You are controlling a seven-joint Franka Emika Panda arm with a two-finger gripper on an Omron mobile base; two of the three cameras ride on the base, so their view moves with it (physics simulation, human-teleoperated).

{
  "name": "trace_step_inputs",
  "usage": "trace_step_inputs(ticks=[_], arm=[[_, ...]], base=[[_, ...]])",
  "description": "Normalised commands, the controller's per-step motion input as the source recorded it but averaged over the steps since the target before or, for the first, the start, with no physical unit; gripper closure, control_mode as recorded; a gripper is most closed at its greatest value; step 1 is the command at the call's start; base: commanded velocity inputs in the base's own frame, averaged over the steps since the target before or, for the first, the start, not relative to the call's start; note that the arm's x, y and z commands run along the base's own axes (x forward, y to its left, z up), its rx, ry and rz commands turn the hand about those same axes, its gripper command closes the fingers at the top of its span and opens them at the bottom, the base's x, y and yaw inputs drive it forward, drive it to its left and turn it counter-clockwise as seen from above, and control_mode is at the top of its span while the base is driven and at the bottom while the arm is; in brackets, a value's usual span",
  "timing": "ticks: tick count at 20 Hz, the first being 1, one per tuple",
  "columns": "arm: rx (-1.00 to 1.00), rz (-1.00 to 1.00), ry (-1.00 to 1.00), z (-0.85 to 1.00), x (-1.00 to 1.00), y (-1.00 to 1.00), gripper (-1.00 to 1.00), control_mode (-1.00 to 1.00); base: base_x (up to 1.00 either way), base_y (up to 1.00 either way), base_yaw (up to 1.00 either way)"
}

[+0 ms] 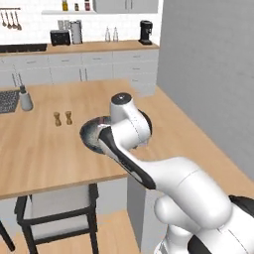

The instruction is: Place one bun and one sausage from the bowl on each plate.

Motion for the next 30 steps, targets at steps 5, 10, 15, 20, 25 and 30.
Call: trace_step_inputs(ticks=[5,10,15,20,25,30], arm=[[0.0,0.0,0.0,0.0,0.0,0.0,-1.0,1.0],[0.0,0.04,0.0,-0.05,0.4,-0.01,-1.0,-1.0],[0.03,0.18,0.0,-0.35,0.5,-0.94,-1.0,-1.0],[0.0,0.3,0.18,-0.81,0.03,-1.0,-1.0,-1.0],[-0.06,0.06,0.08,-0.83,0.53,-0.14,-1.0,-1.0],[0.0,0.0,-0.01,-0.22,0.59,-0.03,-1.0,-1.0]], base=[[0.63,0.24,0.28],[0.4,0.6,0.15],[0.0,0.0,0.0],[0.0,0.0,0.0],[0.0,0.0,0.0],[0.0,0.0,0.0]])
